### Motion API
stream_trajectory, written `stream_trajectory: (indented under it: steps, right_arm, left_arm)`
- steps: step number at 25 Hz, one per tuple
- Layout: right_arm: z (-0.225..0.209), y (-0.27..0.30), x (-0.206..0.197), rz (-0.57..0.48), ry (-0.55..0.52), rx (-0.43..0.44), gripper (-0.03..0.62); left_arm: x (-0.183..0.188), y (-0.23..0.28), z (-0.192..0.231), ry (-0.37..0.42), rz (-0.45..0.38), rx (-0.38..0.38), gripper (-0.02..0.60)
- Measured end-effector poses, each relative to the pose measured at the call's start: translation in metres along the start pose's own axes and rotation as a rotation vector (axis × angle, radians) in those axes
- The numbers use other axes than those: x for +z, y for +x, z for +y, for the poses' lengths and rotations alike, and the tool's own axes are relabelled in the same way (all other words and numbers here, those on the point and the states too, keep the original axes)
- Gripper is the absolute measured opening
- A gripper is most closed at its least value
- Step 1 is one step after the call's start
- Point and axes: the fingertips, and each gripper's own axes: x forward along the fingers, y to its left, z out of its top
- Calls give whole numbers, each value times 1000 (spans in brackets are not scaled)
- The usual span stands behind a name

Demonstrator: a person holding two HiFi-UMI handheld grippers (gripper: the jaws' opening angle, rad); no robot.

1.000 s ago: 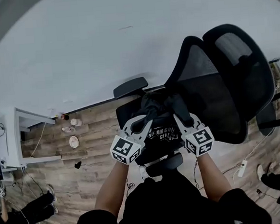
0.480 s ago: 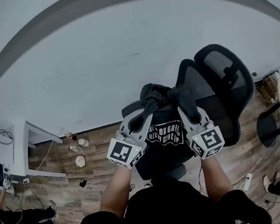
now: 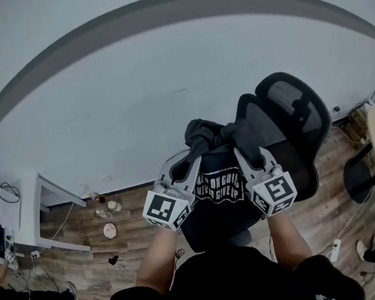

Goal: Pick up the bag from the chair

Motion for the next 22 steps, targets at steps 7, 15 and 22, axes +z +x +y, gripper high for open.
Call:
stream_trajectory:
  steps: [7, 15, 22]
  right_arm:
    - [3, 8, -4, 5, -3, -3, 38]
    - [1, 10, -11, 13, -3, -4, 38]
    - [-4, 10, -16, 27, -13, -16, 38]
  left_arm:
    - [-3, -1, 6, -7, 6, 6, 43]
    - [-10, 1, 7, -16, 19, 7, 43]
    - [-15, 6, 2, -24, 28, 3, 43]
